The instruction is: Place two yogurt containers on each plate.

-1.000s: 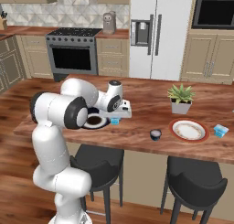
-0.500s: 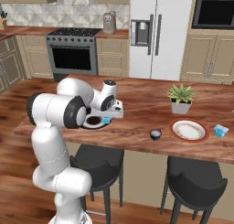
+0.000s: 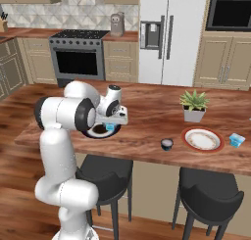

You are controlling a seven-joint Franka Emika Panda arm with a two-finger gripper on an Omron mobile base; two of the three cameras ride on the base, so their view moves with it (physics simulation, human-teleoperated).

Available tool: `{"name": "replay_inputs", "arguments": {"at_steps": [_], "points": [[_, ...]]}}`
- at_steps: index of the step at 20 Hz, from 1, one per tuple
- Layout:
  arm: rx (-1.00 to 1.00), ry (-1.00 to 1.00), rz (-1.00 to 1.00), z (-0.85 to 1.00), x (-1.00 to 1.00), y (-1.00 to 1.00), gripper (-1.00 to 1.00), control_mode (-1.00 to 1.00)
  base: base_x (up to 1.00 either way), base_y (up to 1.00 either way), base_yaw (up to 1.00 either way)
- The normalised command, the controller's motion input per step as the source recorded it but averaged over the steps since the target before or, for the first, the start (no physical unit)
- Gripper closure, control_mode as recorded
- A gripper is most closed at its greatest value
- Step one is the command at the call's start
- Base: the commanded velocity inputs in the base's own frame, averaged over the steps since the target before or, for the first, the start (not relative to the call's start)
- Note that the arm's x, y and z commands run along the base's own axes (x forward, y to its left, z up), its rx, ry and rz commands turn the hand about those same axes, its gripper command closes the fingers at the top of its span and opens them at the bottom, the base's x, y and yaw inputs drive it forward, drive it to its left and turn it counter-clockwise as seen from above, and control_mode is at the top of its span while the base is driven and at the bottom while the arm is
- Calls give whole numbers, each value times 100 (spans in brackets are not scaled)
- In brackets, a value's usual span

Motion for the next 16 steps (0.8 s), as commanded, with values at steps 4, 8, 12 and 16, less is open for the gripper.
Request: {"name": "replay_inputs", "arguments": {"at_steps": [4,8,12,16], "points": [[-1,5,2,-12,48,18,100,-100,0,0,0],[-3,0,2,-19,22,1,100,-100,0,0,0],[-1,0,1,-15,1,-1,100,-100,0,0,0],[-1,0,2,-17,0,0,100,-100,0,0,0]]}}
